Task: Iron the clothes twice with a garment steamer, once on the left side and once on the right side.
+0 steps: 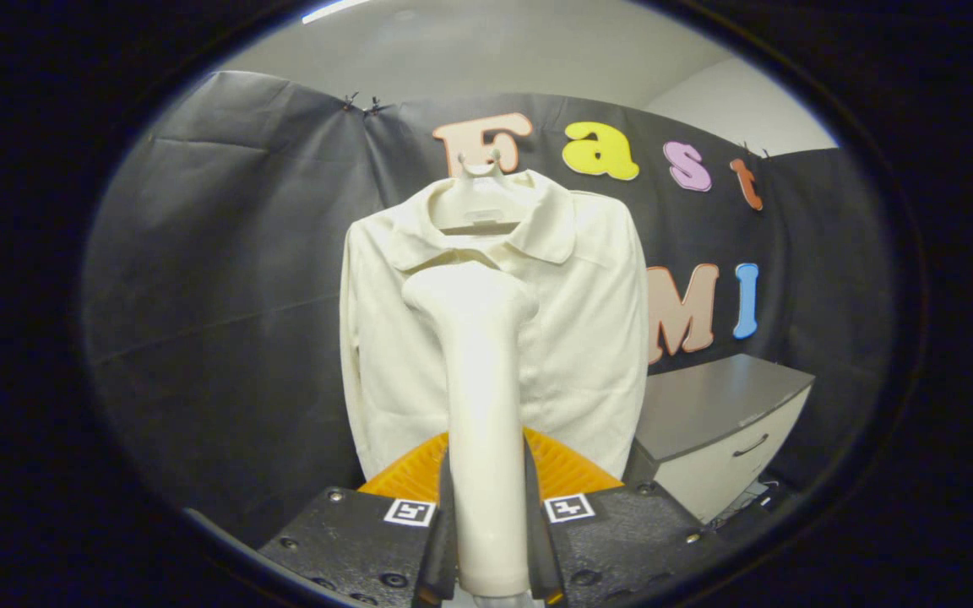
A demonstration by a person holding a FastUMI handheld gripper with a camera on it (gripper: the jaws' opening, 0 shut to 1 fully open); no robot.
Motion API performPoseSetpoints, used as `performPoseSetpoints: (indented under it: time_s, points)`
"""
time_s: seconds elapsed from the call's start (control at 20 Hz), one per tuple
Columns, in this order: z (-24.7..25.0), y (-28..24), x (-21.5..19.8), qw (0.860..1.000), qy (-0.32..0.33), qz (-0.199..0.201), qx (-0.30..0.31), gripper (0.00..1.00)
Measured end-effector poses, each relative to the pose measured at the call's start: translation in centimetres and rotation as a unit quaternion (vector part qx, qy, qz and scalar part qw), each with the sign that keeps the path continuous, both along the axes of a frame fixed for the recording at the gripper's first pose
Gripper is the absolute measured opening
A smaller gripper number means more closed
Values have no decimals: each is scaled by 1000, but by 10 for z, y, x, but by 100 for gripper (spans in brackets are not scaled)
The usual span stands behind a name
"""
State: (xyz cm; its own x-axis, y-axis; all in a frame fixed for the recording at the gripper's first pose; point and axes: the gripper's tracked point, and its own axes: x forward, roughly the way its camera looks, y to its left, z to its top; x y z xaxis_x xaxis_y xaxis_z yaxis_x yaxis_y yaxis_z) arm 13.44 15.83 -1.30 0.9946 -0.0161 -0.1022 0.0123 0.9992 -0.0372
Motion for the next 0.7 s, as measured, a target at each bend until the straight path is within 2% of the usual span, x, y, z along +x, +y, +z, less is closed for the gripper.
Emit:
performPoseSetpoints:
  time_s: [0.2,0.35,0.45,0.7]
  points:
    - [12,32,22,999,-27,20,-32,33]
    - [-1,44,50,999,-25,11,-28,32]
    - [-23,37,65,999,-6,-5,-47,33]
    - [-83,32,84,998,60,-7,-35,33]
